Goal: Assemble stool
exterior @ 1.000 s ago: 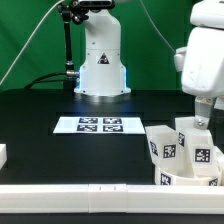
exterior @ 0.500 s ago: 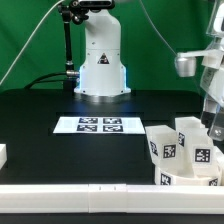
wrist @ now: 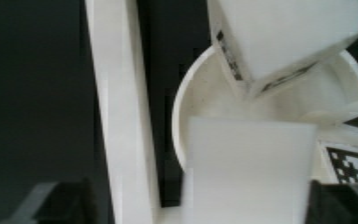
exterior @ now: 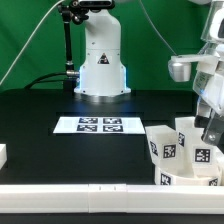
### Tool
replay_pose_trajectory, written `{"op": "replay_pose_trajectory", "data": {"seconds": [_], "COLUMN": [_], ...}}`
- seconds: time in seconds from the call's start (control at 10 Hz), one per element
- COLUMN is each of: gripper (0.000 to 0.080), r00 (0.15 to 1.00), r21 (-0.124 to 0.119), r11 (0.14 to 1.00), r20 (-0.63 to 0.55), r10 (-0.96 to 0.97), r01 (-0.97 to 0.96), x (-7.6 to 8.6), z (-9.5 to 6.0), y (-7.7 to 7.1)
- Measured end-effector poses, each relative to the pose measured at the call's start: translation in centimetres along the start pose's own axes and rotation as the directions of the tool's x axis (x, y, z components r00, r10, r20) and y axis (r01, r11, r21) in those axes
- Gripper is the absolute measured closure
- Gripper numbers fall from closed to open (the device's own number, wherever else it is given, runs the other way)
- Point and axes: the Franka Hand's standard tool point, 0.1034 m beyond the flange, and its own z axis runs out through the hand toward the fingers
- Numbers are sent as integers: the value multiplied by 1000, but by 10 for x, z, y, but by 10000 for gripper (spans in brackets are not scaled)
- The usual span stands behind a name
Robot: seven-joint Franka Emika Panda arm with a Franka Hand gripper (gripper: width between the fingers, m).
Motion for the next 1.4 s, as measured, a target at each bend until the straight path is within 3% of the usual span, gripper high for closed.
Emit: {"op": "replay_pose_trajectory", "data": {"seconds": [0.1,0.2,0.3,0.8,1.0,1.2,1.4], "gripper": [383,383,466,466,466,466,466], "r00": [1000,1000,1000,997,965,873,725], "r21": [1,1,2,3,5,8,33], "r11": [1000,1000,1000,997,965,873,724], "r20": [0,-1,-1,0,1,4,24], "r10": [11,20,29,77,263,488,689], "r01": [-11,-20,-29,-77,-263,-488,-689], "x": [1,2,2,-1,-1,1,-2], "z": [1,1,1,1,2,2,2], "y": [-1,-1,-1,0,-1,-2,-5]}}
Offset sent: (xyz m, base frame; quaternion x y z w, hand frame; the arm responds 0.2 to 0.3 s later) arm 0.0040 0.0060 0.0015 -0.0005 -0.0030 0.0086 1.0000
